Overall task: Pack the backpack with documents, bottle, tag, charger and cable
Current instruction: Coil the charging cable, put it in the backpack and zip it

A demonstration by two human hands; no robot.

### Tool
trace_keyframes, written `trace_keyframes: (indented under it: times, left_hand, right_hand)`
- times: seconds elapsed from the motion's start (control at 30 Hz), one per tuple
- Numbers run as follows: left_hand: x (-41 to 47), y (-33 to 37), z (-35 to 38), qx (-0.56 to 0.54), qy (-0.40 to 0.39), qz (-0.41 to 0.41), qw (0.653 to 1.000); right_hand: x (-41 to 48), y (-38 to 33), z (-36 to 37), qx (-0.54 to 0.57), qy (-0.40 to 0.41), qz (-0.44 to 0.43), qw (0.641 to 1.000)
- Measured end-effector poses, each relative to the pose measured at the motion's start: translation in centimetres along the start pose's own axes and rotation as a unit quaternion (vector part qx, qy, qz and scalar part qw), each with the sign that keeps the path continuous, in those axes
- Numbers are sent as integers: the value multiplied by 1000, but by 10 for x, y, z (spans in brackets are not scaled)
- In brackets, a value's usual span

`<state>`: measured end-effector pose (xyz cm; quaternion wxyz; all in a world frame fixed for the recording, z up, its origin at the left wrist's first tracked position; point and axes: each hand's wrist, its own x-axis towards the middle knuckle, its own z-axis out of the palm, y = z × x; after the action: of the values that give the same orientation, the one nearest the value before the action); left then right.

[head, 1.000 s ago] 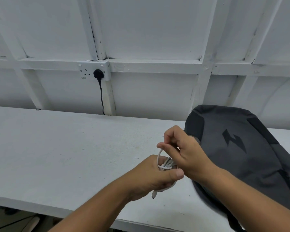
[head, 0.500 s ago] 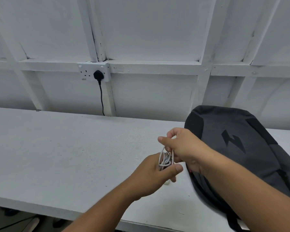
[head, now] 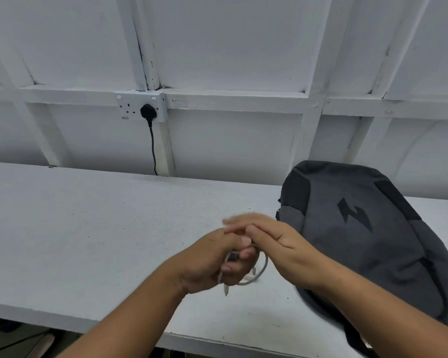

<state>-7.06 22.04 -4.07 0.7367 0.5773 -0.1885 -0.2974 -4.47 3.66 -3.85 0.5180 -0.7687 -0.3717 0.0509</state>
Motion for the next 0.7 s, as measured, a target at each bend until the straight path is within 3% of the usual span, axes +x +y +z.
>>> trace_keyframes:
  times: [0.13,0.3,0.5,0.7]
  left_hand:
    - [3,10,-9,-17,-33,-21,999]
    - [12,18,-4,19,24,-29,999]
    - [8,31,-4,85,17,-41,995]
    - [0,37,6,186,102,-24,977]
  right_hand:
    - [-9,6,-2,-63,-14,-36,997]
    - [-9,12,-6,-159,11,-71,985]
    - [-9,10,-14,-131,6,-91,987]
    - [-13,11,-4,-119,87,-132,980]
